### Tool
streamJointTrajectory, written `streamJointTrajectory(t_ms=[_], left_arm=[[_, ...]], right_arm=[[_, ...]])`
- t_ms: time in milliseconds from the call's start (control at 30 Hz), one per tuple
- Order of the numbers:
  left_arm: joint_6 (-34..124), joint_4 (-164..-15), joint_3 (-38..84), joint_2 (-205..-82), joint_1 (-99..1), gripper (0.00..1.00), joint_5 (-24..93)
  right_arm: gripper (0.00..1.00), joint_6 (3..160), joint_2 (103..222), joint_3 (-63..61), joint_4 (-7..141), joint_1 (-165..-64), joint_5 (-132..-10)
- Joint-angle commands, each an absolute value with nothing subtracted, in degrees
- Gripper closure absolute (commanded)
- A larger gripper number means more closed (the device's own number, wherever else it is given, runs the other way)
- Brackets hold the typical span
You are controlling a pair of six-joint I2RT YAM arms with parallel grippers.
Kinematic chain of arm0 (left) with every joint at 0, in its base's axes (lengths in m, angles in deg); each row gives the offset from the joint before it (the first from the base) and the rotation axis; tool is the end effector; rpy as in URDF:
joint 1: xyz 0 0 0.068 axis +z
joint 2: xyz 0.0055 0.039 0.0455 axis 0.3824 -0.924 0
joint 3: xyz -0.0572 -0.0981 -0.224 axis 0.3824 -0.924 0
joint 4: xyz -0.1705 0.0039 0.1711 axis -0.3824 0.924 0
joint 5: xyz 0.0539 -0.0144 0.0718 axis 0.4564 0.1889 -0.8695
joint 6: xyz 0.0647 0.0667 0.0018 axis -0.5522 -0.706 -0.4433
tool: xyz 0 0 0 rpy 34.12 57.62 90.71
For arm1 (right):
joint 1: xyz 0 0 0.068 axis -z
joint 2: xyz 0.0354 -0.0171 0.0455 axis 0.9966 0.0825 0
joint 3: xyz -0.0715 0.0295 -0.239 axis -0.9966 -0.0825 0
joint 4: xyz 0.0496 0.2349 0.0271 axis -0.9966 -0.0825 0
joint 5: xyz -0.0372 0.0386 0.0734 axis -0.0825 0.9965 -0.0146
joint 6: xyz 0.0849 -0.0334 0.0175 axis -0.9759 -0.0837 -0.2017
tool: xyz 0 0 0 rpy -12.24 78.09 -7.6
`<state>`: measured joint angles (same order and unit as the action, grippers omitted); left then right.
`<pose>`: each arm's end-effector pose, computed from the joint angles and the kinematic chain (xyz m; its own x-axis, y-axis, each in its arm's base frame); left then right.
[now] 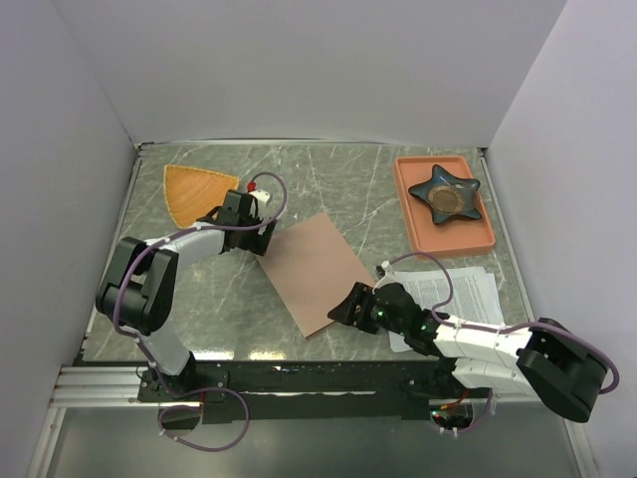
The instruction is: Put the files into the folder
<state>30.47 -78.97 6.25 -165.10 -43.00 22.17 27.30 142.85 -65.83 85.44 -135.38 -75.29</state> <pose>0.3370 -0.1198 0.1289 -0.7021 0.3219 -0.6351 0.3473 0.9335 0.0892 0.1412 0.1758 0.1067 -0.8621 0.3303 -0.3843 -0.0850 0.6533 0.7523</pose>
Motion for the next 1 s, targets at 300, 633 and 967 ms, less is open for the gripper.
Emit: streamJointTrajectory(t_ms=[300, 633, 967], left_arm=[[28.99, -77.55, 5.26, -164.35, -43.75, 0.04, 21.08], [27.50, -76.24, 7.44, -164.09, -41.91, 0.04, 20.46], [29.61, -73.24, 16.23, -166.10, -39.54, 0.04, 21.70]], right_arm=[[0.28, 17.81, 150.67, -67.45, 103.45, -135.72, -75.72], [0.27, 24.30, 141.38, -66.84, 95.69, -138.79, -74.92], [0.24, 29.06, 141.60, -64.90, 88.62, -139.50, -69.23]])
